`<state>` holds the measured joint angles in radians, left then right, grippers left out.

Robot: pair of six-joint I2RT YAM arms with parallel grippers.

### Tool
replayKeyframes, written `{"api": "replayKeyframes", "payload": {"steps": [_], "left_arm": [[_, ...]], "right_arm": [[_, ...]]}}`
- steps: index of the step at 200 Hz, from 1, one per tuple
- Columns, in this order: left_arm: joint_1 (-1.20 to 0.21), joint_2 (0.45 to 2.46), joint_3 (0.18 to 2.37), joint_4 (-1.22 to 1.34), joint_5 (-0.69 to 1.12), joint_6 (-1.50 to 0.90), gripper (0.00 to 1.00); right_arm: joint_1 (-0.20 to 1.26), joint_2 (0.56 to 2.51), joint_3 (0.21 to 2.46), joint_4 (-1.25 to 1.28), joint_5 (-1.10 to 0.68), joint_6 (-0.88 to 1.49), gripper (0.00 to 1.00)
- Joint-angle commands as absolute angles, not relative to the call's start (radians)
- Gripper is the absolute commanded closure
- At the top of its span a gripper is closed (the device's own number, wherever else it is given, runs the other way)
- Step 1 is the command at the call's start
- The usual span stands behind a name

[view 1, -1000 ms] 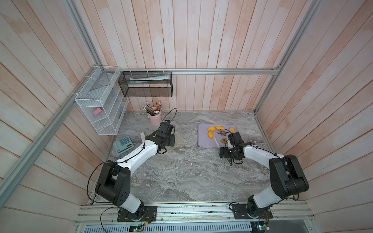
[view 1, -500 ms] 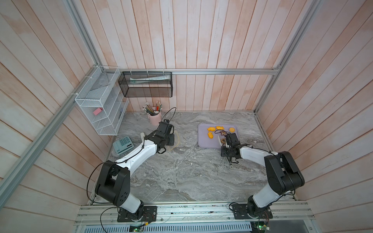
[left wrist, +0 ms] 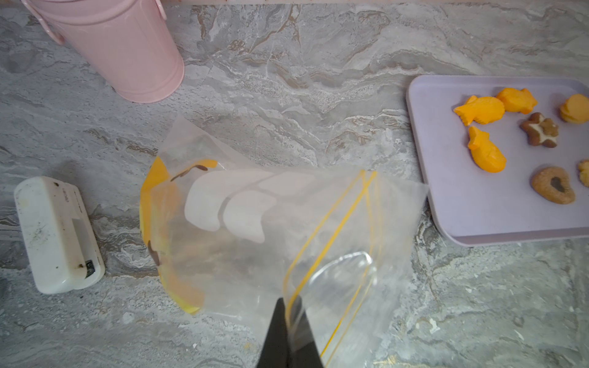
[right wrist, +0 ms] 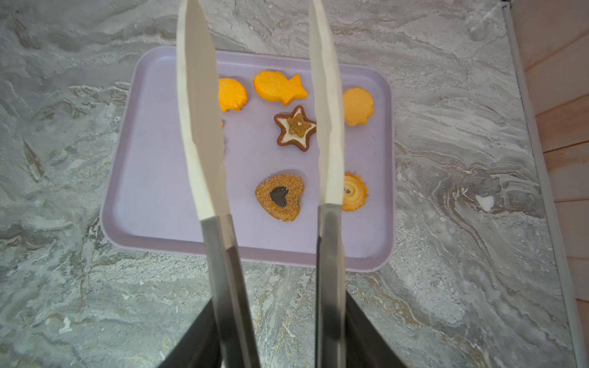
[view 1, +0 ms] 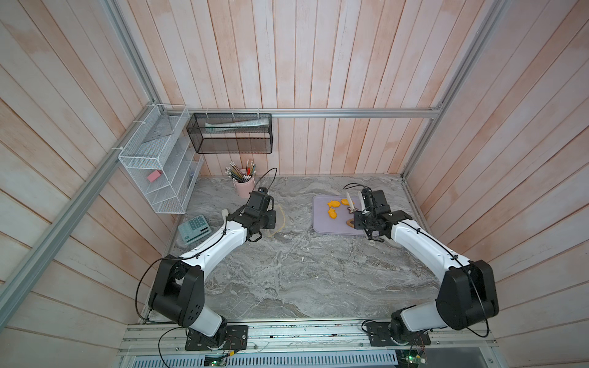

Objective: Put the cookies into a resealable bag to prevent moisture
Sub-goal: Pick up the cookie from the tray.

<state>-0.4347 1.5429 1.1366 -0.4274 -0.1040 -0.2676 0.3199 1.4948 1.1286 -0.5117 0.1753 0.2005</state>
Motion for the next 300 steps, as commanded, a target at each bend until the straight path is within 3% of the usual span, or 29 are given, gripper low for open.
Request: {"api": "replayKeyframes", "payload": {"steps": [1, 36, 182, 261, 300], "left_arm": [[-0.43, 1.552, 1.138, -0.4, -0.074, -0.277, 1.0], [-0.43, 1.552, 1.127, -0.387, -0.072, -0.28, 1.0], [-0.43, 1.571, 1.122, -0.362, -0.037, -0.289, 1.0], [-0.436, 1.593, 1.144, -0.364, 0.014, -0.296, 1.0], [-0.46, 1.638, 1.181, -0.362, 0.042, -0.307, 1.0]], "right_arm": [[0.3, 1.558, 1.197, -0.702, 0.148, 0.164, 0.44], [0.291, 1.611, 1.255, -0.769, 0.134, 0.143, 0.38], [0.272, 1.727, 1.237, -0.806, 0.111, 0.114, 0.35], [0.258, 1.698, 1.242, -0.815, 0.065, 0.104, 0.55], [0.258, 1.648, 1.266, -0.819, 0.058, 0.107, 0.59]]}}
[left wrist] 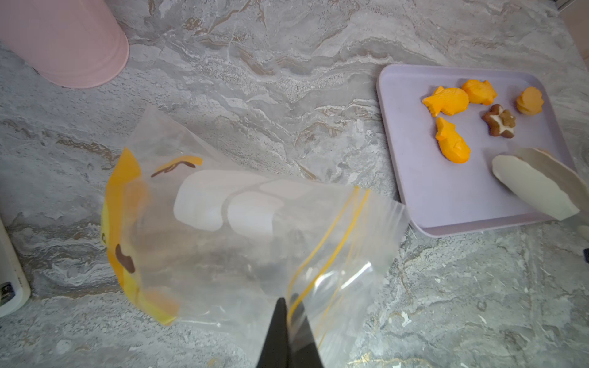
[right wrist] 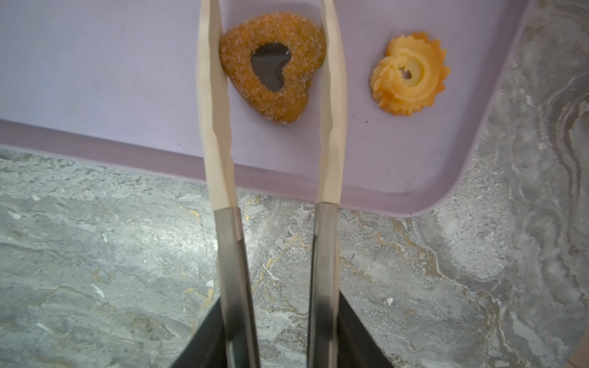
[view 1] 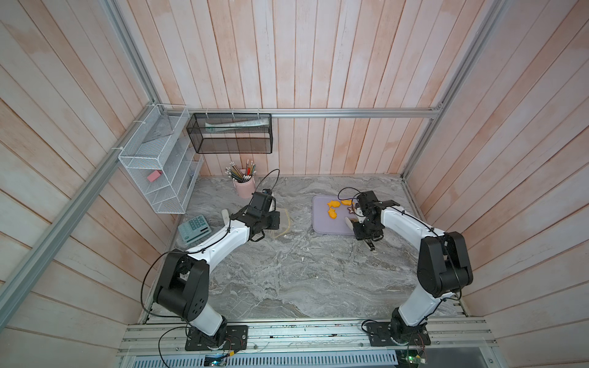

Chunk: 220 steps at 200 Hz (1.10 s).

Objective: Put the cookies into a resealable bag to prevent moisture
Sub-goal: Pick up the cookie from the tray, then place the cookie in the ziploc bag.

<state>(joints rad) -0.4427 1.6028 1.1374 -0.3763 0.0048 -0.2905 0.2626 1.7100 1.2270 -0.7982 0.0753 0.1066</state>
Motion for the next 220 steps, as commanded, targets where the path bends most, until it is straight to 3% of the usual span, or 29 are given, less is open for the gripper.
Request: {"api": "replayKeyframes", "payload": {"steps": [1, 68, 128, 220], "left_arm": [[-0.46, 1.638, 1.182, -0.362, 0.043, -0.308, 1.0], [-0.481, 1.718, 1.269, -0.356, 0.16, -0.364, 1.0], [-0.483, 1.779, 1.361, -0.395, 0.261, -0.412, 1.0], [-0.482, 1.78, 1.423, -0.439, 0.35, -0.463, 1.0]], "right_arm": [[0.258, 1.646, 1.266, -0.818, 0.057, 0.106, 0.59], [0.275, 1.52, 1.324, -0.84, -0.308, 0.088, 0.62], [0.376, 1.463, 1.26, -0.676, -0.593, 0.196, 0.63], [0.434, 1.507, 1.158, -0.453, -0.677, 0.324, 0.63]]}}
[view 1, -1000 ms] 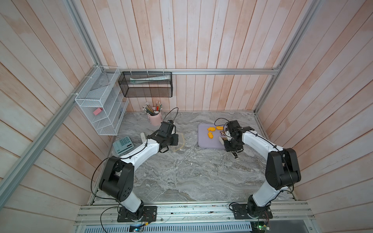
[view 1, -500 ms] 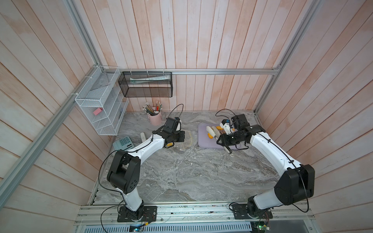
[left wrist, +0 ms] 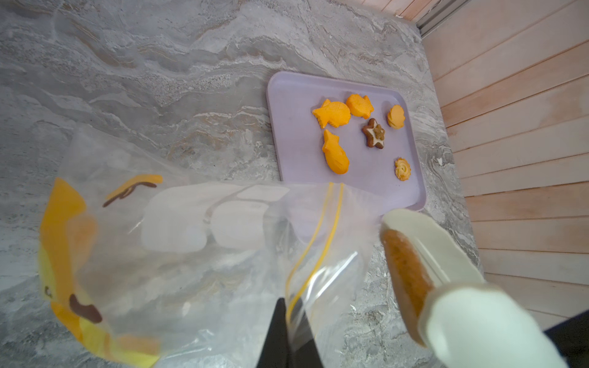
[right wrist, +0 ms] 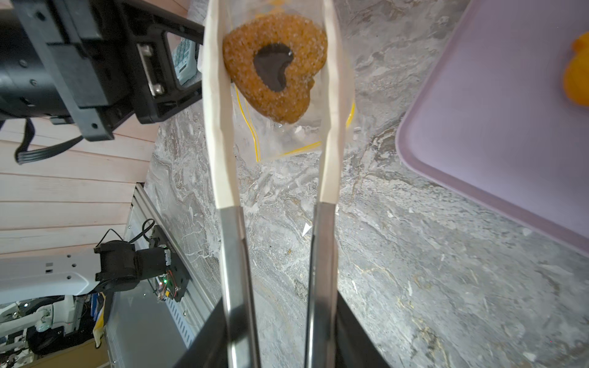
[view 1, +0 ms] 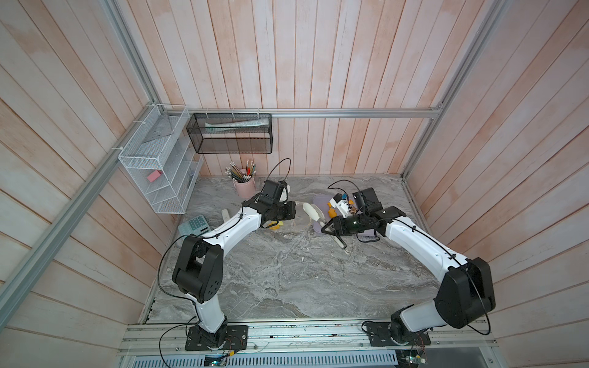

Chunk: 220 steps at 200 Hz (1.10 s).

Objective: Put the cookies into a resealable bag to prevent moisture
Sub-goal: Place the cookie in the ziploc bag.

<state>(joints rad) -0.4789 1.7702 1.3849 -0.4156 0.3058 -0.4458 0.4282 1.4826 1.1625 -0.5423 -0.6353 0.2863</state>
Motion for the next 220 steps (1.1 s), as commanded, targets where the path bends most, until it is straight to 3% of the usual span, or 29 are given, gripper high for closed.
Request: {"api": "replayKeyframes", "payload": {"steps": [1, 57, 100, 169, 220], "left_arm": [[-0.481, 1.78, 1.424, -0.44, 0.349, -0.463, 1.0], [-0.477, 1.789, 1.468, -0.449, 0.381, -0.502, 1.0], [-0.474, 1.792, 1.469, -0.439, 0.384, -0.515, 1.0], [-0.445, 1.811, 1.451, -0.413, 0.368, -0.536, 1.0], [-0.406, 1.89, 1.505, -0.436, 0.318, -0.535, 1.0]], "right_arm": [[0.434, 1.508, 1.158, -0.454, -0.676, 0.324, 0.63], [0.443, 1.563, 1.15, -0.439, -0.657, 0.331, 0.63], [0.442, 1.569, 1.17, -0.434, -0.656, 0.323, 0.47], [0.431, 1.523, 1.159, -0.427, -0.689, 0.308, 0.49], [0.303, 1.384, 1.157, -0.533, -0.693, 0.224, 0.5]]}}
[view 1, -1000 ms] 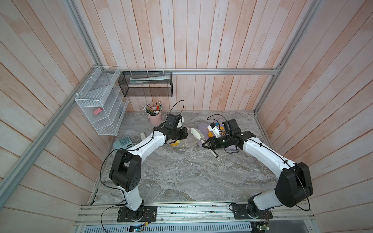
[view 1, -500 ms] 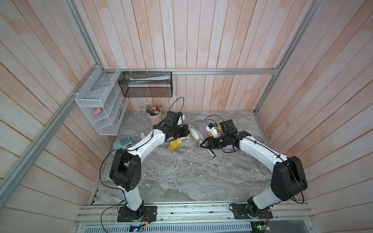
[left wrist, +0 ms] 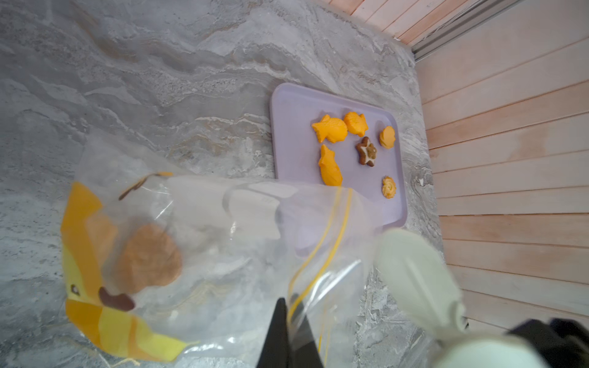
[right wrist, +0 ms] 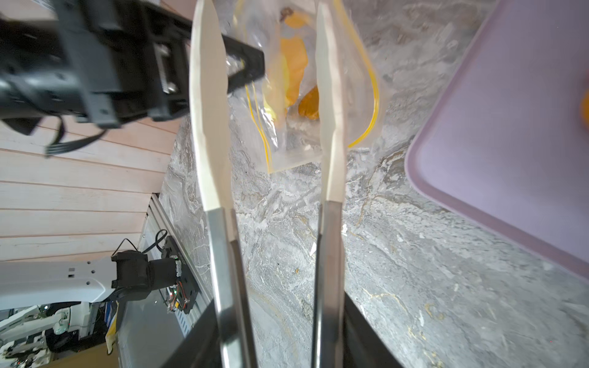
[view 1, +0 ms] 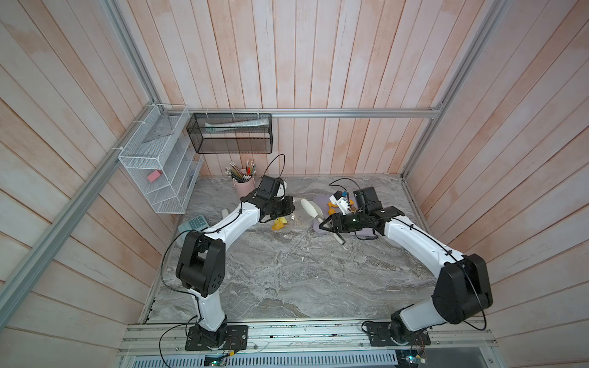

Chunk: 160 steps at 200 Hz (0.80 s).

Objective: Put the cookies into a resealable bag to prevent moisture
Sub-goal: Place the cookie in the ziploc bag, then pick up the cookie from the tray.

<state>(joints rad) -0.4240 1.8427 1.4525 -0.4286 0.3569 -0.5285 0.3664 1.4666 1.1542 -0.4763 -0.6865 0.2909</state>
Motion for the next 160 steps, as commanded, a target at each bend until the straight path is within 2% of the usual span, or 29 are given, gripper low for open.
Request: {"api": "replayKeyframes", "payload": {"steps": [1, 40, 85, 160], "left_arm": [[-0.404, 1.893, 1.506, -0.438, 0.317, -0.534, 1.0], [-0.403, 1.929, 1.555, -0.454, 0.311, -0.525, 1.0], [-0.404, 1.893, 1.553, -0.465, 0.339, -0.507, 1.0], [-0.404, 1.868, 1.539, -0.463, 0.363, -0.498, 1.0]], "right_arm": [[0.3, 1.381, 1.157, -0.536, -0.691, 0.221, 0.5], [0.228, 1.36, 1.134, -0.633, -0.542, 0.159, 0.5], [0.23, 1.511, 1.165, -0.699, -0.231, 0.096, 0.49], [0.309, 1.751, 1.303, -0.709, -0.037, 0.049, 0.47]]}}
